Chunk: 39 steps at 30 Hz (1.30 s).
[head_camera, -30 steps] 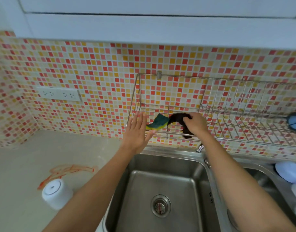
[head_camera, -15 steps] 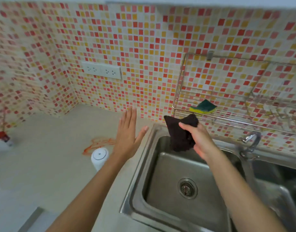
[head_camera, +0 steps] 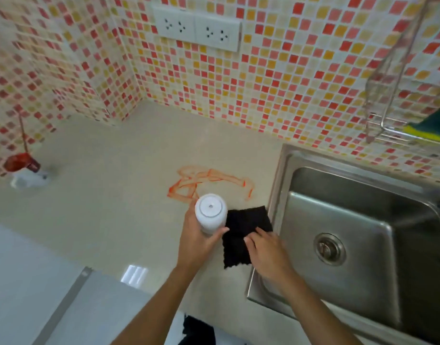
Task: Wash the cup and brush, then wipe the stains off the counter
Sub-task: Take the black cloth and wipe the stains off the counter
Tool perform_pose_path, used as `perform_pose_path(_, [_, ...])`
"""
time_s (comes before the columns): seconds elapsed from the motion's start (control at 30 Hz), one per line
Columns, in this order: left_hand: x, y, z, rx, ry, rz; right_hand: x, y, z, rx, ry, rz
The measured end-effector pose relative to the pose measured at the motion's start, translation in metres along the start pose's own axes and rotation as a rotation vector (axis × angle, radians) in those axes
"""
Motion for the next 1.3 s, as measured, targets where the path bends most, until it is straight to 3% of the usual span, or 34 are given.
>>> perform_pose_path(0.13, [0.012, -0.015, 0.003, -0.064, -0.021, -0.035, 0.003, -0.010, 0.009, -0.061, 0.182, -0.007])
perform_pose_path(0.23, [0.017, -0.022, 0.004, -0.075, -0.035, -0.024, 0.008, -0.021, 0.027, -0.170, 0.150, -0.092])
perform_pose_path(0.47, [0.025, -0.036, 0.001, -0.035, -0.078, 0.006, 0.035, -0.036, 0.044, -0.290, 0.078, 0.014])
perform_pose_path(0.7, [0.036, -0.031, -0.040, -0.018, 0.081, -0.011, 0.062, -0.027, 0.036, -0.282, 0.103, 0.120])
perform_pose_path(0.83, [0.066, -0.017, -0.106, -0.020, 0.229, -0.006, 0.019, -0.106, 0.056, -0.197, 0.083, 0.047])
perform_pose_path(0.97, [0.096, -0.013, -0.156, 0.022, 0.319, 0.044, 0.095, -0.180, 0.064, -0.141, 0.099, -0.151])
perform_pose_path(1.03, [0.103, -0.017, -0.162, 0.014, 0.334, 0.030, 0.161, -0.168, 0.050, -0.161, 0.105, -0.080])
perform_pose_path(1.13, [0.111, -0.027, -0.159, -0.003, 0.329, 0.024, 0.205, -0.099, 0.033, -0.193, 0.031, 0.137])
perform_pose_path(1.23, [0.118, -0.036, -0.152, -0.030, 0.294, 0.007, 0.148, -0.061, 0.028, -0.198, 0.094, 0.250])
perform_pose_path(1.3, [0.122, -0.040, -0.151, -0.049, 0.303, -0.005, 0.090, -0.084, 0.043, -0.233, 0.129, 0.249])
Point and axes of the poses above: each hand's wrist, its own x-axis towards the middle knuckle, its own z-axis out of the palm, y = z × x, the point moved 5 cm from there along x, towards the middle knuckle, and after that the axes turned 9 degrees about -x, right-handed, at the moved point
